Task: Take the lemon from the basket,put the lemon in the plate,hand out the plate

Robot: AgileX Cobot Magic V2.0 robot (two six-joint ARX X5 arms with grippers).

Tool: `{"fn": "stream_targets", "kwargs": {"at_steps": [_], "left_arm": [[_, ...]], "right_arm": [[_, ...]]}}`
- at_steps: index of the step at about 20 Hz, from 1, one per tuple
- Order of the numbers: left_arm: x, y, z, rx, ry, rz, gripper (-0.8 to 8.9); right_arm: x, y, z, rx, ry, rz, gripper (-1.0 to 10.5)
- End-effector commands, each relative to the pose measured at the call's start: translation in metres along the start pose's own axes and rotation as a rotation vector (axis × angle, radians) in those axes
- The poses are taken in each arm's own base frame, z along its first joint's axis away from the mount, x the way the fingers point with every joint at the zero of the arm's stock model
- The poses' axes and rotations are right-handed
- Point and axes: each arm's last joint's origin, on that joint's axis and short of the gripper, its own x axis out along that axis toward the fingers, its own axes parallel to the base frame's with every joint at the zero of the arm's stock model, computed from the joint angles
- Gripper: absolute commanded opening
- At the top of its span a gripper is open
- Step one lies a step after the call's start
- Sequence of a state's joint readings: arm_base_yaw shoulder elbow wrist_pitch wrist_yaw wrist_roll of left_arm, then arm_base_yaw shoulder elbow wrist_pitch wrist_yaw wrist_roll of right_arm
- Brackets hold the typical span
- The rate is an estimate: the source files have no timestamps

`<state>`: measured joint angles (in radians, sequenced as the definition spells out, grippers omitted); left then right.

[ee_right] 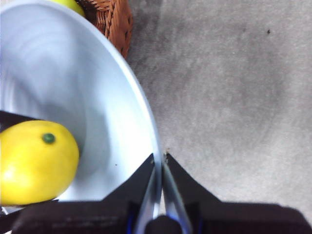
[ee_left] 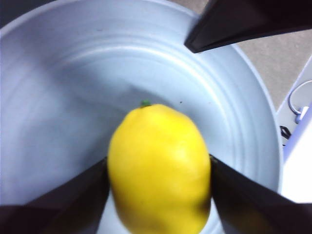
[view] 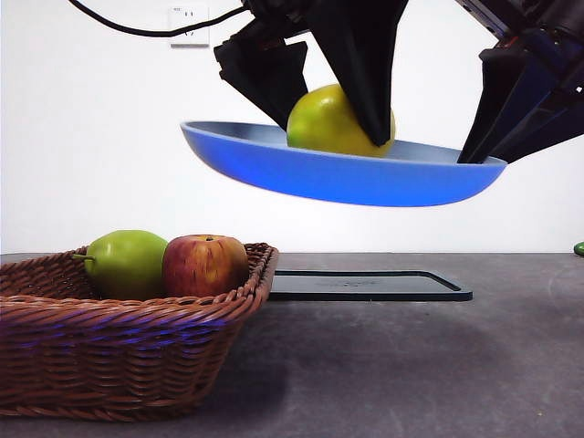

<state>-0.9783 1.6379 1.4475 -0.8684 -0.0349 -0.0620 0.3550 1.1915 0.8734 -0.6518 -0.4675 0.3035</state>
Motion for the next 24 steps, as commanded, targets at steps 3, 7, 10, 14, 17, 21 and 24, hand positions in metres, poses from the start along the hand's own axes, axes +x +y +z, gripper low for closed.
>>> {"fn": "stream_targets", "kwargs": {"at_steps": [3, 7, 10, 14, 17, 21, 24], "left_arm": [[0.001, -0.007, 0.002, 0.028, 0.000, 0.003, 3.81], [-0.006, -0.007, 0.003, 0.028, -0.013, 0.003, 3.80], [-0.021, -0.007, 0.008, 0.028, -0.019, 0.006, 3.80], [-0.056, -0.006, 0.021, 0.041, -0.080, 0.003, 3.80], [-0.081, -0.004, 0.019, 0.055, -0.092, 0.018, 3.80], [-0.104, 0.001, 0.000, 0.054, -0.030, 0.086, 3.78], [-0.117, 0.004, -0.013, 0.046, 0.026, 0.113, 3.76]], "right_arm": [[-0.001, 0.004, 0.005, -0.007, -0.015, 0.013, 0.0], [-0.001, 0.004, 0.005, -0.006, -0.015, 0.012, 0.0], [0.001, 0.001, 0.006, 0.004, -0.013, -0.002, 0.0], [0.009, -0.012, 0.017, 0.048, 0.000, -0.027, 0.0], [0.013, -0.019, 0.038, 0.055, -0.007, -0.044, 0.0], [0.014, -0.029, 0.084, 0.065, -0.032, -0.071, 0.0], [0.019, -0.044, 0.122, 0.089, -0.056, -0.091, 0.0]]}}
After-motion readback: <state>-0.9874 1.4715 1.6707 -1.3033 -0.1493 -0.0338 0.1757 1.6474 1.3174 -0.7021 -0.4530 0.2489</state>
